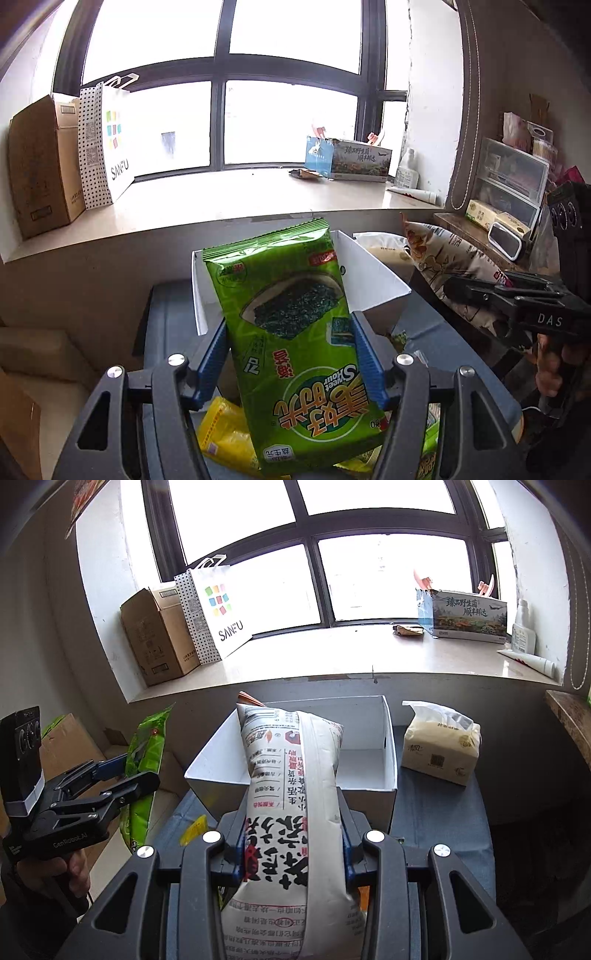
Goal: Organize snacks
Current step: 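Lower both held packs into the white box and open both tools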
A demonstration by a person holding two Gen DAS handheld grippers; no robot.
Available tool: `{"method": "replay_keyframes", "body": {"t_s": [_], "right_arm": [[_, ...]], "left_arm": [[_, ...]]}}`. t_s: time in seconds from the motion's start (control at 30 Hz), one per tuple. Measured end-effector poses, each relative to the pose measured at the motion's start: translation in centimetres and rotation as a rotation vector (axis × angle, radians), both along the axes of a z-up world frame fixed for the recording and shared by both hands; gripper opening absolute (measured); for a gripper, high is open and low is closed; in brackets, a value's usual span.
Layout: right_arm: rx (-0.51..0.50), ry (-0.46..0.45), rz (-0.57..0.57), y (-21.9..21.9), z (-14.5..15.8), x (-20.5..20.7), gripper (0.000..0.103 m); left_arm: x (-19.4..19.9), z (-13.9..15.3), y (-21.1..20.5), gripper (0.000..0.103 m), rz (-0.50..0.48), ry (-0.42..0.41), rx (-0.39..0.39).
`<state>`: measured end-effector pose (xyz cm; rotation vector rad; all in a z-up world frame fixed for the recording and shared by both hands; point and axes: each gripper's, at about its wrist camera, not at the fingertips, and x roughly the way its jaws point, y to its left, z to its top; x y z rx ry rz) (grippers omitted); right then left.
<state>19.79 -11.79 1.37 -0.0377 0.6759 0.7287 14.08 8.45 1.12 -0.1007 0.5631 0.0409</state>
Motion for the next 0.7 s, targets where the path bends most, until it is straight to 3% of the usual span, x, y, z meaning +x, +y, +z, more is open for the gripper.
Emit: {"method": "replay_keyframes", "body": {"t_s": [0.1, 0.17, 0.27, 0.4, 0.53, 0.57, 0.6, 0.63, 0.67, 0.7], "right_arm": [[-0.012, -0.01, -0.056, 2.5, 0.6, 3.9, 0.041], [-0.008, 0.037, -0.067, 4.0, 0.4, 7.0, 0.041], [0.005, 0.111, -0.066, 5.7, -0.6, 10.9, 0.041], [-0.08, 0.101, -0.116, 7.7, -1.9, 13.4, 0.041], [-0.081, 0.111, -0.112, 8.5, -2.8, 14.8, 0.041], [-0.088, 0.114, -0.122, 8.6, -3.0, 15.1, 0.047], [-0.091, 0.121, -0.129, 8.7, -3.2, 15.4, 0.059], [-0.096, 0.132, -0.134, 8.8, -3.3, 15.8, 0.088], [-0.094, 0.137, -0.142, 8.6, -3.4, 16.0, 0.101], [-0.081, 0.127, -0.142, 8.4, -3.2, 15.9, 0.102]], "left_arm": [[3.6, 1.5, 1.9, 0.069, 0.044, -0.016, -0.031], [6.5, 1.4, 2.7, 0.069, 0.058, 0.015, -0.013], [10.3, 0.0, 3.6, 0.069, 0.074, 0.075, -0.005], [13.3, -2.9, 3.7, 0.069, 0.081, 0.157, 0.012], [15.1, -4.7, 3.7, 0.076, 0.087, 0.213, 0.025], [15.4, -4.9, 3.8, 0.079, 0.097, 0.222, 0.033], [15.6, -5.0, 4.0, 0.081, 0.111, 0.228, 0.037], [15.6, -5.1, 4.3, 0.092, 0.127, 0.232, 0.03], [15.6, -5.2, 4.8, 0.103, 0.14, 0.237, 0.012], [15.4, -5.2, 5.2, 0.103, 0.147, 0.23, -0.01]]}}
